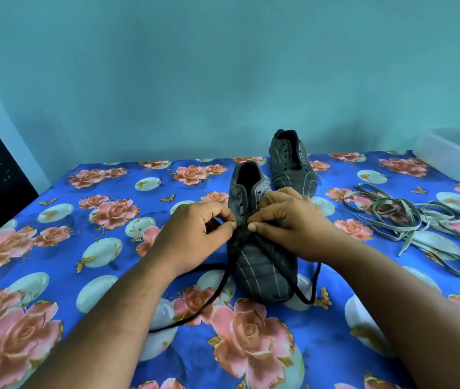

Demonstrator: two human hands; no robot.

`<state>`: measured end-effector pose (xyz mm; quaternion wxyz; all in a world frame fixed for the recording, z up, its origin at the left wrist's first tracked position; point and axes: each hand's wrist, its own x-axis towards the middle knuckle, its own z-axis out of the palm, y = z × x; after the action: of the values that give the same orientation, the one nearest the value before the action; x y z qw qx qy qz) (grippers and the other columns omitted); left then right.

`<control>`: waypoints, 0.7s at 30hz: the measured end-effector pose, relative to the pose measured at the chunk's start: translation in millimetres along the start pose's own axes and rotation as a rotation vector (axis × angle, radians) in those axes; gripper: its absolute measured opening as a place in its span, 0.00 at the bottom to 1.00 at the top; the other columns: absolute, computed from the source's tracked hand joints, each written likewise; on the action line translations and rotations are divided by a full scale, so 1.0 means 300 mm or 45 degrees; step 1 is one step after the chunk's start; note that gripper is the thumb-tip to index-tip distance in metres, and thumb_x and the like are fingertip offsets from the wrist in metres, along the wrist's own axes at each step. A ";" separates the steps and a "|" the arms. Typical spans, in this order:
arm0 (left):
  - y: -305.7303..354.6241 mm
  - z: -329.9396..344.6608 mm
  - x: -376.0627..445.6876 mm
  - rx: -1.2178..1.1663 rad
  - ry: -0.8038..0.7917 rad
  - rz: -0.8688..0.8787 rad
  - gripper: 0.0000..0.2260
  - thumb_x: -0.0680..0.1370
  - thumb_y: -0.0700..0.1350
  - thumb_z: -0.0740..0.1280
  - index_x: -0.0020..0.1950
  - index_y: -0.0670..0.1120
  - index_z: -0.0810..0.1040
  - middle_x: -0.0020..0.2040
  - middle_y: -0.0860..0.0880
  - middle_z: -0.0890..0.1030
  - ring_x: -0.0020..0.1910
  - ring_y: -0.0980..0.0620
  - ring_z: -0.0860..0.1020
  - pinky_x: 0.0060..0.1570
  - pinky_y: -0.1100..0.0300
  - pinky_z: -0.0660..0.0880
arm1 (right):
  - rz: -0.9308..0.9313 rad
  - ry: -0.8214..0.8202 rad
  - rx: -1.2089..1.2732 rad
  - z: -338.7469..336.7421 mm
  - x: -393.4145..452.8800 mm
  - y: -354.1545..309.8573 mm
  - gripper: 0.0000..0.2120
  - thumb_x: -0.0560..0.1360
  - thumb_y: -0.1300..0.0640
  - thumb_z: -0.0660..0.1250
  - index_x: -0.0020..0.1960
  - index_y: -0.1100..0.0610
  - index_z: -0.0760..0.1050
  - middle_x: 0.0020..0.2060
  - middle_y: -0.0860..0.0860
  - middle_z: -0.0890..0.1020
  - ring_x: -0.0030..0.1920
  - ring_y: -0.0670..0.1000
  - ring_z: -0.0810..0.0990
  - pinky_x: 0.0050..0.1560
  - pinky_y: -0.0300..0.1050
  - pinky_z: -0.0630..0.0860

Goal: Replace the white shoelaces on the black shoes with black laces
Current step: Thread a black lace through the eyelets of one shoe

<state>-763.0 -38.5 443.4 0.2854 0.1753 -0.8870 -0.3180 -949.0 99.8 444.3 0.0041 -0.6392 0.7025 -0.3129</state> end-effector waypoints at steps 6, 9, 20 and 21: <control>0.002 -0.014 0.004 -0.475 -0.005 -0.383 0.05 0.80 0.37 0.68 0.45 0.43 0.81 0.45 0.43 0.86 0.45 0.46 0.86 0.45 0.57 0.81 | 0.054 0.100 0.365 -0.023 -0.009 0.030 0.10 0.78 0.50 0.65 0.53 0.42 0.84 0.49 0.44 0.78 0.56 0.47 0.75 0.62 0.45 0.70; -0.006 -0.016 0.010 -0.646 0.000 -0.472 0.07 0.81 0.36 0.66 0.45 0.40 0.80 0.46 0.42 0.87 0.44 0.44 0.86 0.43 0.59 0.81 | 0.045 0.075 0.349 -0.014 -0.012 0.033 0.08 0.78 0.57 0.70 0.54 0.46 0.84 0.46 0.50 0.78 0.53 0.48 0.76 0.60 0.40 0.70; -0.023 -0.074 0.031 -0.679 0.542 -0.826 0.07 0.80 0.44 0.66 0.48 0.43 0.82 0.45 0.43 0.87 0.35 0.50 0.84 0.21 0.64 0.70 | 0.343 0.086 0.823 -0.030 -0.018 0.037 0.04 0.79 0.58 0.71 0.53 0.53 0.82 0.44 0.50 0.83 0.45 0.42 0.80 0.51 0.31 0.74; -0.043 -0.079 0.033 -0.610 0.595 -0.808 0.06 0.80 0.45 0.66 0.48 0.45 0.82 0.45 0.44 0.87 0.35 0.50 0.84 0.23 0.62 0.73 | 0.349 0.094 0.806 -0.029 -0.018 0.038 0.04 0.79 0.58 0.71 0.52 0.52 0.82 0.45 0.51 0.84 0.45 0.42 0.80 0.50 0.31 0.74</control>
<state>-754.5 -63.9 453.9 0.3985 0.4342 -0.6028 -0.5378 -961.6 108.3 444.1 0.2187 -0.4943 0.6496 -0.5347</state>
